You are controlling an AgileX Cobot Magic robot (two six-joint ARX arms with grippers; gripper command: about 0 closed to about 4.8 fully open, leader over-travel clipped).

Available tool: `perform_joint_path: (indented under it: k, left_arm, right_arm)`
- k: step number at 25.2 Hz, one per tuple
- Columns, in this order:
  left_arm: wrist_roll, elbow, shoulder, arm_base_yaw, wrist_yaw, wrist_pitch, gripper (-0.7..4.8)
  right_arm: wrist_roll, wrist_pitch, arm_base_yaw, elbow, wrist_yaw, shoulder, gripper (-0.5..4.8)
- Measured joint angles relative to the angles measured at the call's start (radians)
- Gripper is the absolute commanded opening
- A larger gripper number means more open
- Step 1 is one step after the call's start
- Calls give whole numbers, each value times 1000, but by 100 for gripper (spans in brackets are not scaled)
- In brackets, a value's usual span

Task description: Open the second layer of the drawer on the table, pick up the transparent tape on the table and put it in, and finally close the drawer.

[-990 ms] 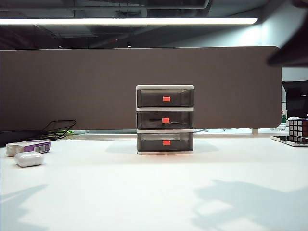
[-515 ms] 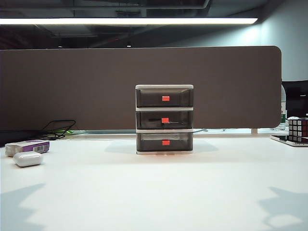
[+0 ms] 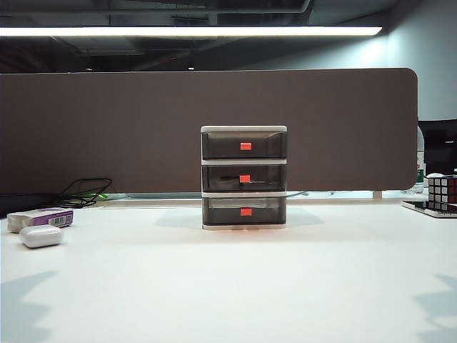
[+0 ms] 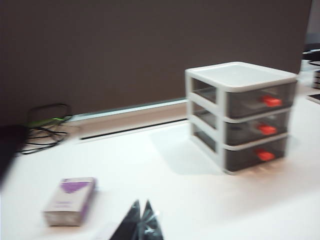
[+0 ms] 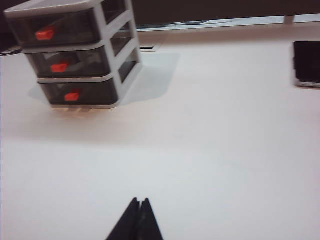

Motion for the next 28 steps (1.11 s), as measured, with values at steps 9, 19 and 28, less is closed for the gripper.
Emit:
perform_joint_path:
  k: [9, 19, 28]
  left_arm:
    - [0, 0, 0, 237, 159, 10, -6]
    - [-8, 0, 0, 299, 168, 28, -6]
    - [-15, 0, 0, 299, 168, -80, -5]
  right_arm:
    - [-14, 99, -237, 0, -138, 0, -5]
    - [-14, 95, -251, 0, -142, 0, -5]
    - [-14, 84, -251, 0, -142, 0, -5]
